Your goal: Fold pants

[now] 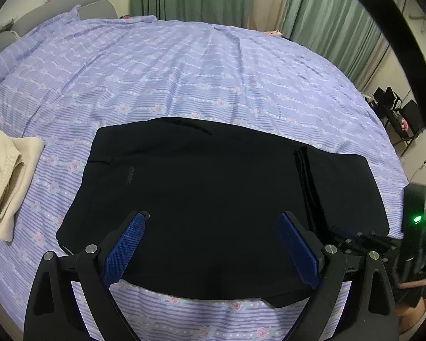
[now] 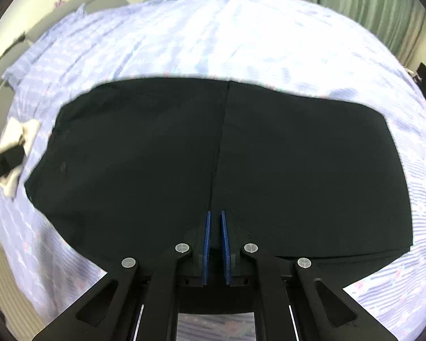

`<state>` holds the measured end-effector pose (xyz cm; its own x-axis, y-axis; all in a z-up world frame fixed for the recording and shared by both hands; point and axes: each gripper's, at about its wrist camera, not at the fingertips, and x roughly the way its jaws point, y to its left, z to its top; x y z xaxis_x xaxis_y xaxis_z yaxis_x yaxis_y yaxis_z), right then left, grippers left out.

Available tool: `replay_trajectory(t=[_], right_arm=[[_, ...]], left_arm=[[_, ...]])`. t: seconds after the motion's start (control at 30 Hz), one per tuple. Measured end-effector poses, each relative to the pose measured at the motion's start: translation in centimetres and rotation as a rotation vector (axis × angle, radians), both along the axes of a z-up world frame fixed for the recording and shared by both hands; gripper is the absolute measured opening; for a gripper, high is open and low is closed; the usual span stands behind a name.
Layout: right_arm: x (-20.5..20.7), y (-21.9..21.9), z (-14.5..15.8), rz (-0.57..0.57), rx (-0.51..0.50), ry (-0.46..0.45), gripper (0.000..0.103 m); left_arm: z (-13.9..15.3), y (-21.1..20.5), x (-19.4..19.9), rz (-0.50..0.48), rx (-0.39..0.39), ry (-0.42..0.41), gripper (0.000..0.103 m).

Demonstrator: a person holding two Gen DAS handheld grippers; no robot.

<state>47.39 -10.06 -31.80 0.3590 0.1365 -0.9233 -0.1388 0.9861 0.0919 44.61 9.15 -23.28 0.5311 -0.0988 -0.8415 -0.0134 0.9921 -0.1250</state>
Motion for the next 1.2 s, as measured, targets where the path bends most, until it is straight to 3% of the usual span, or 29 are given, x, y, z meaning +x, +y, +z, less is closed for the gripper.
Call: replay_trajectory(t=[0.23, 0.4, 0.47, 0.63, 0.9, 1.0, 1.2], right_arm=[[0.5, 0.6, -1.9, -0.003, 0.018, 0.059, 0.012], [-0.7, 0.6, 0.4, -0.005, 0.08, 0.052, 0.036], [-1.7, 1.4, 2.2, -0.004, 0.077, 0.016, 0.054], [-5.0, 2.8, 7.1, -0.002, 0.057, -0.076, 0.067], [-7.6, 9.0, 9.9, 0.065, -0.007, -0.07, 0.071], [-7.5, 11.4, 9.6, 0.088, -0.026, -0.052, 0.071], [-6.7, 15.6, 7.1, 0.16, -0.054, -0.026, 0.071]], left_arm=[[-0.4, 0.5, -0.5, 0.014, 0.014, 0.014, 0.096], [-0.3, 1.5, -1.4, 0.037, 0.004, 0.008, 0.096], [0.0, 2.1, -2.0, 0.047, 0.007, -0.005, 0.096], [0.8, 4.6, -4.2, 0.083, -0.023, -0.025, 0.096], [0.9, 9.8, -8.3, 0.13, -0.061, 0.031, 0.097], [-0.2, 12.0, -9.2, 0.166, -0.075, 0.038, 0.098], [-4.4, 15.9, -8.5, 0.226, -0.18, 0.064, 0.097]])
